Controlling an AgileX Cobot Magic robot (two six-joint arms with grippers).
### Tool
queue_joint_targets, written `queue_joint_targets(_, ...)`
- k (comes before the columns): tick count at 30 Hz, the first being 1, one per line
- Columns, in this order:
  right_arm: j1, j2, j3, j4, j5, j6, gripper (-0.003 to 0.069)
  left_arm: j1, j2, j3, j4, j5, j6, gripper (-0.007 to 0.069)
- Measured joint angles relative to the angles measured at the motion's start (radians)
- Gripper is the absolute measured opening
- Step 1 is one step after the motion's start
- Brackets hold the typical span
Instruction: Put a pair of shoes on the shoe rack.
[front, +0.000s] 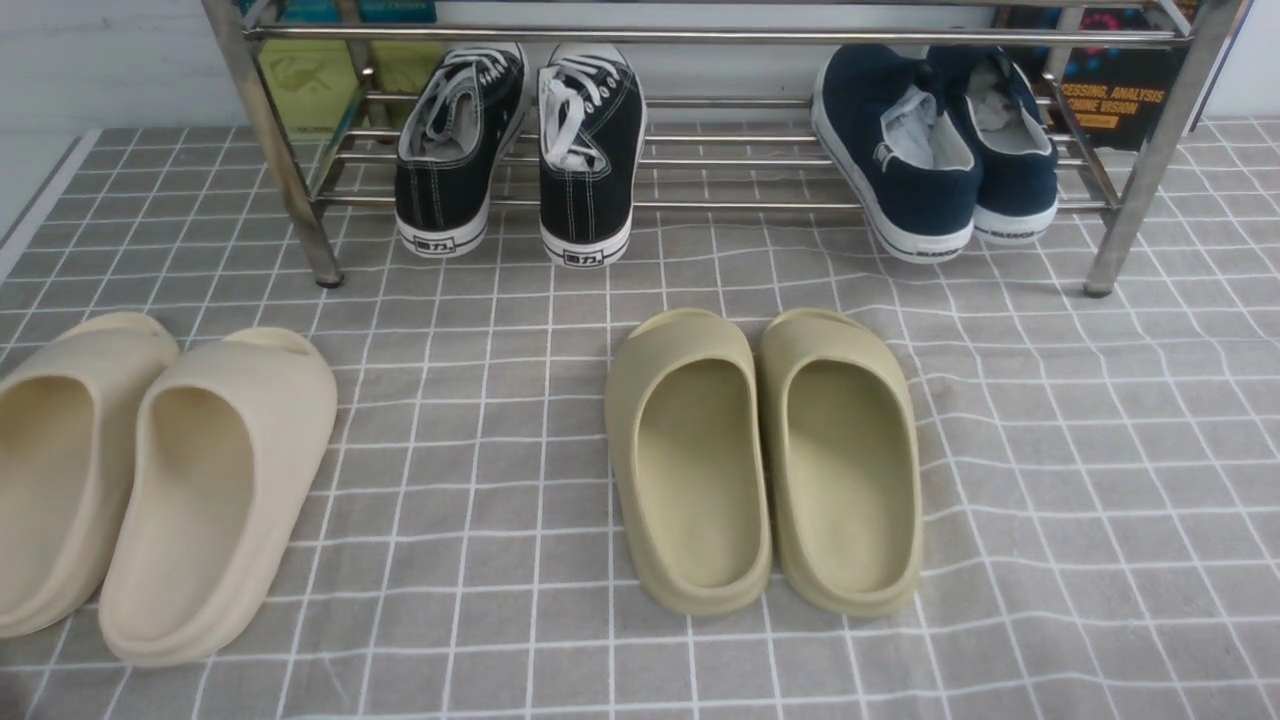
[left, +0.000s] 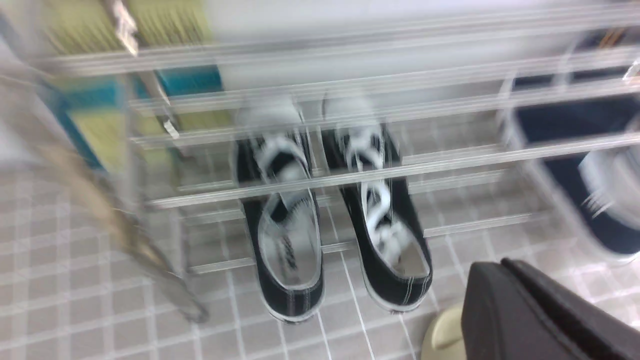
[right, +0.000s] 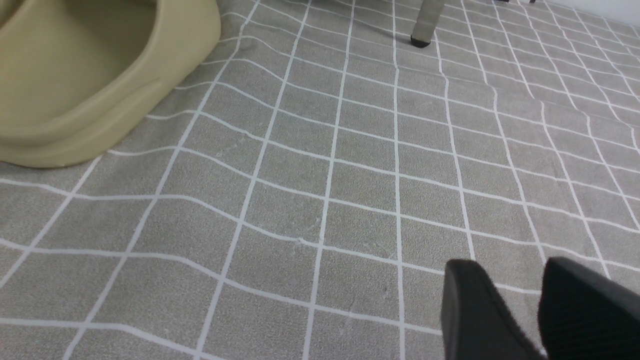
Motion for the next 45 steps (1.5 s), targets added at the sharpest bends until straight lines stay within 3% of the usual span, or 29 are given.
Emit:
queue_joint_targets(3,0.0,0.0,0.0,0.0,0.0,0.0,0.0239,0.0,-0.164,0.134,0.0,-0.003,0.001,-0.0013)
queue_joint_targets(4,0.0,0.0,0.0,0.0,0.0,0.0,0.0239,0.0,-0.276,0.293,-0.03,-0.043,0.001,-0.0013)
queue_joint_targets(6,0.0,0.0,0.0,0.0,0.0,0.0,0.0239,0.0,-0.364,0.402,-0.051,-0.112,0.001,-0.0013)
queue_joint_targets(7,0.0,0.0,0.0,0.0,0.0,0.0,0.0239,0.0,-0.485,0.618,-0.078,-0.236,0.001,-0.0013)
queue_joint_targets(11,0.0,0.0,0.0,0.0,0.0,0.0,0.0239,0.0,-0.781,1.096,-0.123,-0.595,0.001,-0.0013)
queue_joint_targets(13,0.0,0.0,0.0,0.0,0.0,0.0,0.0239,0.0,-0.851,1.244,-0.128,-0.684,0.001,-0.0013)
queue_joint_targets(14,0.0,0.0,0.0,0.0,0.0,0.0,0.0239,0.0,-0.972,1.428,-0.14,-0.829,0.001,-0.0013)
queue_joint_targets(17,0.0,0.0,0.0,0.0,0.0,0.0,0.0239,0.0,-1.132,1.703,-0.154,-0.984,0.001,-0.0013)
queue_joint_targets(21,0.0,0.0,0.0,0.0,0.0,0.0,0.0239,0.0,-1.274,1.959,-0.157,-1.056,0.001,-0.0013)
queue_joint_targets(30,0.0,0.0,0.0,0.0,0.0,0.0,0.0239,0.0,-1.331,2.222,-0.163,-1.11,0.001,-0.0013)
queue_joint_targets(40,0.0,0.0,0.0,-0.001,0.0,0.0,0.0239,0.005,-1.375,2.317,-0.152,-1.091,0.002,-0.0013)
queue_joint_targets(45,-0.001,0.0,0.0,-0.001,0.0,0.0,0.0239,0.089,-1.545,2.362,-0.134,-1.125,0.002,-0.0013)
